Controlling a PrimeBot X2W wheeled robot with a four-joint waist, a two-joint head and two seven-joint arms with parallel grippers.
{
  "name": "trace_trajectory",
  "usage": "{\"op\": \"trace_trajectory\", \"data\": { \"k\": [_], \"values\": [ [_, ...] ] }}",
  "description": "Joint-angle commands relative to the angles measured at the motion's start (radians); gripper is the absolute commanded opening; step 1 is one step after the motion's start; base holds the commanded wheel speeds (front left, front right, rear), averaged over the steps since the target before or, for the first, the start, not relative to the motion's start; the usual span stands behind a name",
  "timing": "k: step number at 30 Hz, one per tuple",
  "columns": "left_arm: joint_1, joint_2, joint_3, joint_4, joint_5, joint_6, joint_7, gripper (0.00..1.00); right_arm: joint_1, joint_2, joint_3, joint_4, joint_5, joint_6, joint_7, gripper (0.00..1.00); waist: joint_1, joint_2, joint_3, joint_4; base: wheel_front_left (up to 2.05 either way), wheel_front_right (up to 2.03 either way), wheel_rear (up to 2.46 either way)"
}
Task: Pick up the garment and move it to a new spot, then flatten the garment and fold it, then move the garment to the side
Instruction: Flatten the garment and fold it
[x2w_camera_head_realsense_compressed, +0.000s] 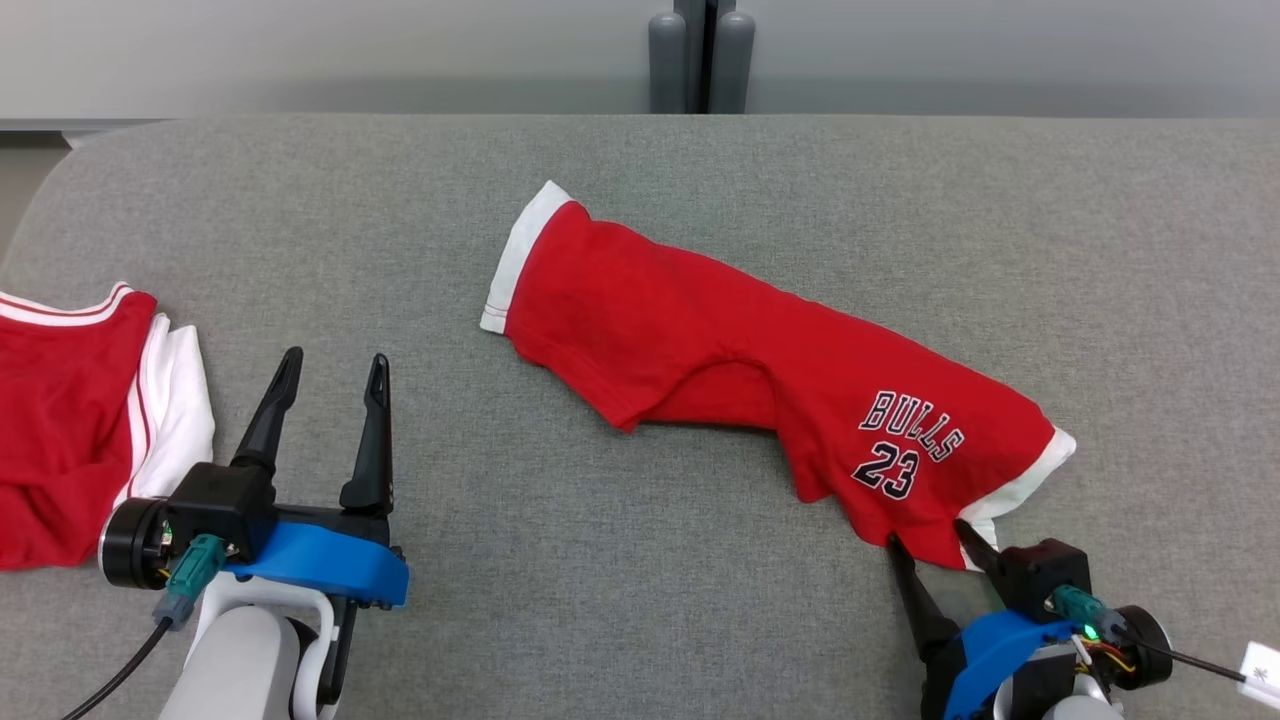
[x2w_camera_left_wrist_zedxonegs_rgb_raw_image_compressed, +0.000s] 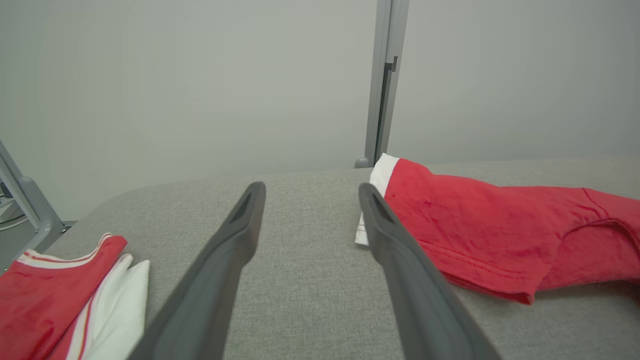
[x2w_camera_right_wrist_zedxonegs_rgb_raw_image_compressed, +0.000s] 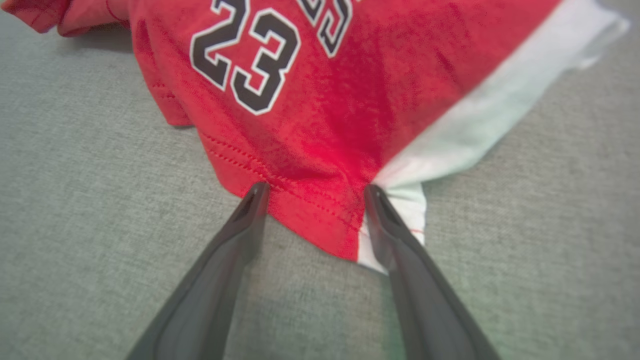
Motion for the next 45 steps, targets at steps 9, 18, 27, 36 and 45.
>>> {"op": "trace_trajectory", "data": {
  "k": [9,18,27,36,45],
  "values": [
    [-0.014,-0.014,0.030,-0.001,0.030,-0.008,-0.005,1.00,-0.027,-0.011,0.179,-0.010,0.026,0.004,0.019,0.00,-0.0001,0.0000,0.003,0.003,0.00,0.00,0.00],
    [-0.015,-0.024,0.050,0.004,0.052,0.000,-0.005,1.00,-0.095,-0.012,0.456,-0.320,0.164,0.000,0.012,0.00,-0.0001,0.0000,-0.009,-0.014,0.00,0.00,0.00],
    [-0.006,-0.034,0.068,0.008,0.068,-0.001,-0.005,1.00,-0.280,0.007,0.542,-0.503,0.250,0.000,-0.071,0.00,-0.0001,0.0000,-0.020,-0.031,0.00,0.00,0.00],
    [-0.018,-0.038,0.062,0.011,0.081,-0.011,-0.005,1.00,-0.220,0.012,0.247,-0.388,0.299,0.000,-0.136,0.00,-0.0001,0.0000,-0.010,-0.049,0.00,0.00,0.00],
    [-0.037,-0.039,0.054,0.018,0.090,-0.020,-0.005,1.00,-0.132,0.012,-0.030,-0.180,0.333,0.000,-0.186,0.00,-0.0001,0.0000,0.016,-0.062,0.00,0.00,0.00]
  ]
}}
